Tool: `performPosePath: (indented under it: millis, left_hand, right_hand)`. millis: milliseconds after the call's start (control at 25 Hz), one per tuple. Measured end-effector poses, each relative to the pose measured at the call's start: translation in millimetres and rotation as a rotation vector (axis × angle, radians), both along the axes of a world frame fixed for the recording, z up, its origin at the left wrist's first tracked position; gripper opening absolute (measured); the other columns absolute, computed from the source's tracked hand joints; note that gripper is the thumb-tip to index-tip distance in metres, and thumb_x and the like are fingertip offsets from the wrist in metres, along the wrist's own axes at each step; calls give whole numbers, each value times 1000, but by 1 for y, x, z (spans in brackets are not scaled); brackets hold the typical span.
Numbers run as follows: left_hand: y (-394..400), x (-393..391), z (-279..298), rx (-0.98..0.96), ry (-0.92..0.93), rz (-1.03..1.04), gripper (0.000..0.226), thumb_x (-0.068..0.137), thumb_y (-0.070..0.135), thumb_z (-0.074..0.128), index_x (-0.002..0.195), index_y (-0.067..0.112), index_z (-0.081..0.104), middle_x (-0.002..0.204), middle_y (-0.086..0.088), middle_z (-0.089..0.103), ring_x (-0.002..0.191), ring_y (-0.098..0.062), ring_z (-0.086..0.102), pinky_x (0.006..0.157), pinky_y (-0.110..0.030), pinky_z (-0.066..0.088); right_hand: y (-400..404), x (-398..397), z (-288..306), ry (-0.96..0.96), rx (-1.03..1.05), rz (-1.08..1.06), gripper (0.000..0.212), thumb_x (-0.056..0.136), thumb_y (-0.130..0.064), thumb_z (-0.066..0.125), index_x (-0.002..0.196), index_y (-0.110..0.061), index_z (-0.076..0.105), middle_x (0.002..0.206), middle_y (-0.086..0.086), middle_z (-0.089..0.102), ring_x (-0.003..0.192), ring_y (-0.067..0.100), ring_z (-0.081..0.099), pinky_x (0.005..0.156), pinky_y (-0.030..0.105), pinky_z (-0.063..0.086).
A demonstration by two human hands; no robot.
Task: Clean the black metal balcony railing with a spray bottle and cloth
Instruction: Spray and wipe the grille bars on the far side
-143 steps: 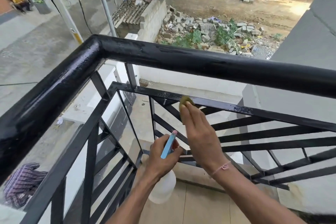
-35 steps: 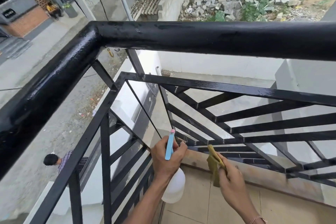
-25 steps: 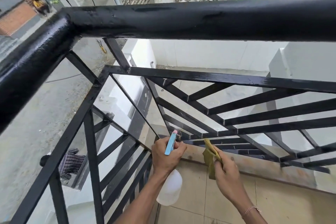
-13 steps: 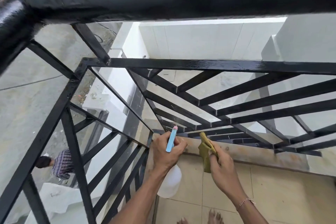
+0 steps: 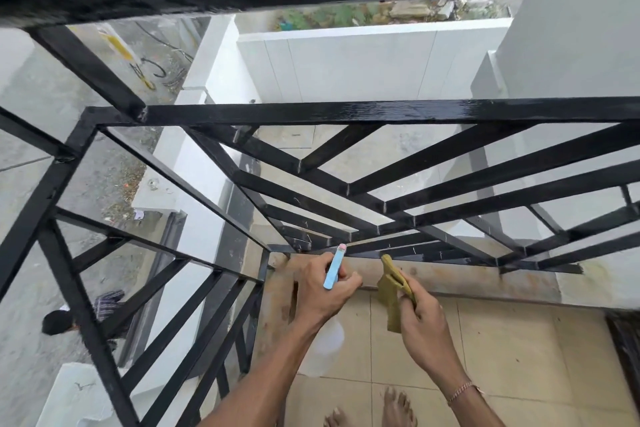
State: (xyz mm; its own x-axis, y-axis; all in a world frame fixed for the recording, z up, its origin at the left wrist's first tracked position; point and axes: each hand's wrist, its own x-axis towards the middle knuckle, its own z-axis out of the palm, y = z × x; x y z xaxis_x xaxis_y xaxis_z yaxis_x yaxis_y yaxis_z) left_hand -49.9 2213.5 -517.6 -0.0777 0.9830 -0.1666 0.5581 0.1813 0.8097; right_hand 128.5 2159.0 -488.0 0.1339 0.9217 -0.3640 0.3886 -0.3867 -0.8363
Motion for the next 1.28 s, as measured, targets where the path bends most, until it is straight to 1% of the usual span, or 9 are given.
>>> performPosePath:
  millis: [200,400,600,680,840,920,1000,1120,1280]
  left_hand:
    - [4,14,-13,-2,5,-43,18,76,26,76,69,16,62,58,8,55,50,-7,52,50,-15,43]
    - [2,33,-22,-4,-5,-94,27,76,22,77,62,30,55,56,12,54,50,-5,51,50,-13,40]
    - [-3,44,-36,-53,15,-79,34,76,24,79,61,32,50,59,10,55,52,-6,52,51,-11,40]
    - [-5,51,-40,-19,31,-83,33,77,32,76,58,34,49,56,14,52,51,-6,51,50,-12,39]
    - [-9,45,-54,-36,1,-2,21,78,41,76,73,29,59,62,12,56,55,-7,54,56,-19,49]
    - [-12,38,-57,-26,-18,60,22,80,30,81,78,24,60,63,9,57,55,-7,55,55,-15,49]
    - [-16,31,-53,-12,6,119,24,81,21,81,75,22,58,60,10,55,51,-6,53,52,-14,47]
    - [-21,16,-53,11,65,183,24,83,19,79,72,22,58,56,11,53,48,-5,53,48,-14,45]
    - [-26,-6,-59,6,64,240,19,85,21,79,77,18,63,59,6,57,50,-7,54,50,-18,50]
  right_hand:
    - [0,9,-3,6,-17,-20,45,105,-8,41,139,-34,54,86,3,67,53,3,45,49,18,38]
    - [-4,13,-6,23,-33,-37,45,106,-11,40,140,-39,51,95,-14,65,76,14,61,62,15,48]
    - [-5,19,-12,45,-65,-65,45,106,-10,40,142,-35,51,112,-29,59,100,-16,56,83,15,49]
    - [-5,22,-14,53,-67,-81,45,106,-11,40,141,-35,52,115,-25,61,105,-14,55,88,19,51]
    - [-9,27,-19,36,-85,-87,41,107,-16,40,140,-39,51,103,-15,66,90,13,64,71,24,54]
    - [-10,27,-21,33,-89,-87,41,107,-16,40,140,-38,51,101,-19,64,82,11,62,68,20,53]
    - [-11,25,-23,47,-94,-81,42,107,-16,40,140,-39,50,100,-23,62,86,10,63,70,23,54]
    - [-10,14,-22,73,-80,-44,43,107,-15,40,134,-48,45,103,-28,59,90,-2,58,73,16,49]
    - [-5,5,-29,74,-67,-13,42,107,-16,41,135,-47,45,97,-27,59,79,-1,57,82,34,58]
